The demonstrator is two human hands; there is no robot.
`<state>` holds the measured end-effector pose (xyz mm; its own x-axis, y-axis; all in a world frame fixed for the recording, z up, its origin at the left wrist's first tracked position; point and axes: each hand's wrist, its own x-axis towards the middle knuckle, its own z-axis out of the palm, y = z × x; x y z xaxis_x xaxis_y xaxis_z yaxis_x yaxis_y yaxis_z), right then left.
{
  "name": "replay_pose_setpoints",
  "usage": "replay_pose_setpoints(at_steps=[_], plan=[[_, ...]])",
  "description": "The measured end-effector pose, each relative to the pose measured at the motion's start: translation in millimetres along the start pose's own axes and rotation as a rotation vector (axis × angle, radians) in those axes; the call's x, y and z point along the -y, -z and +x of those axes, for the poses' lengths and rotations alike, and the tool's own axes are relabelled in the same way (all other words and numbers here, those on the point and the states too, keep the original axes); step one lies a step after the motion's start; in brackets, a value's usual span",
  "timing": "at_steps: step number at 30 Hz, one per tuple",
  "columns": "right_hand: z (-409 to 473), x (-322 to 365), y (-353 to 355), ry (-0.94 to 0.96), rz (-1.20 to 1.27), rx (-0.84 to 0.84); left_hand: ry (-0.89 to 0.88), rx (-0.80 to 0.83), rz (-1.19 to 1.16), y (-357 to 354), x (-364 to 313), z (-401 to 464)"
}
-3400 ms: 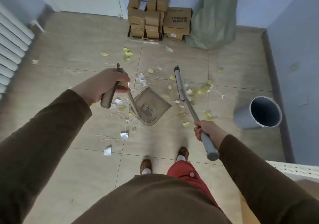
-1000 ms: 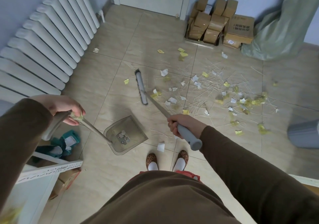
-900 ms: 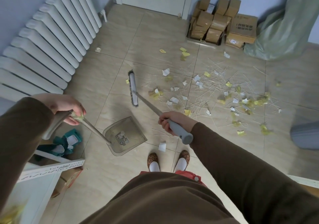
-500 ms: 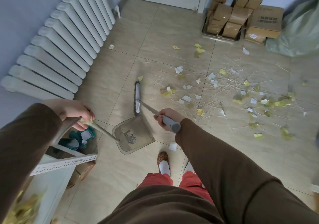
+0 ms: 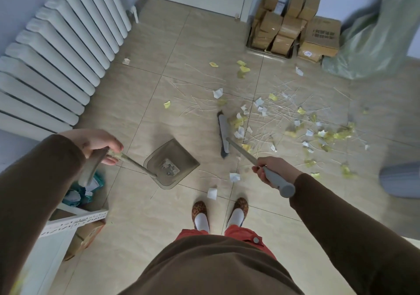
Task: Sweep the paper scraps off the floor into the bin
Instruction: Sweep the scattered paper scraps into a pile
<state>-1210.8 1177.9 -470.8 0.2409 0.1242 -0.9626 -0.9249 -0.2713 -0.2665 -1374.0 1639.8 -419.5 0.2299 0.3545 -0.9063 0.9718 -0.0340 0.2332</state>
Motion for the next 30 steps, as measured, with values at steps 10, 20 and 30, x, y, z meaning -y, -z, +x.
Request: replay_pose_setpoints(at_steps=[10, 20, 30], plan=[[-35, 7, -45, 0.033, 0.043, 0.135, -0.037, 0.03, 0.32, 3, 4, -6], [-16, 56, -133, 0.047, 0.043, 0.316, -0.288, -0.238, 0.413, -9, -37, 2], [61, 145, -238, -0.082, -0.02, 0.511, -0.351, -0.218, 0.378, -76, -83, 32]])
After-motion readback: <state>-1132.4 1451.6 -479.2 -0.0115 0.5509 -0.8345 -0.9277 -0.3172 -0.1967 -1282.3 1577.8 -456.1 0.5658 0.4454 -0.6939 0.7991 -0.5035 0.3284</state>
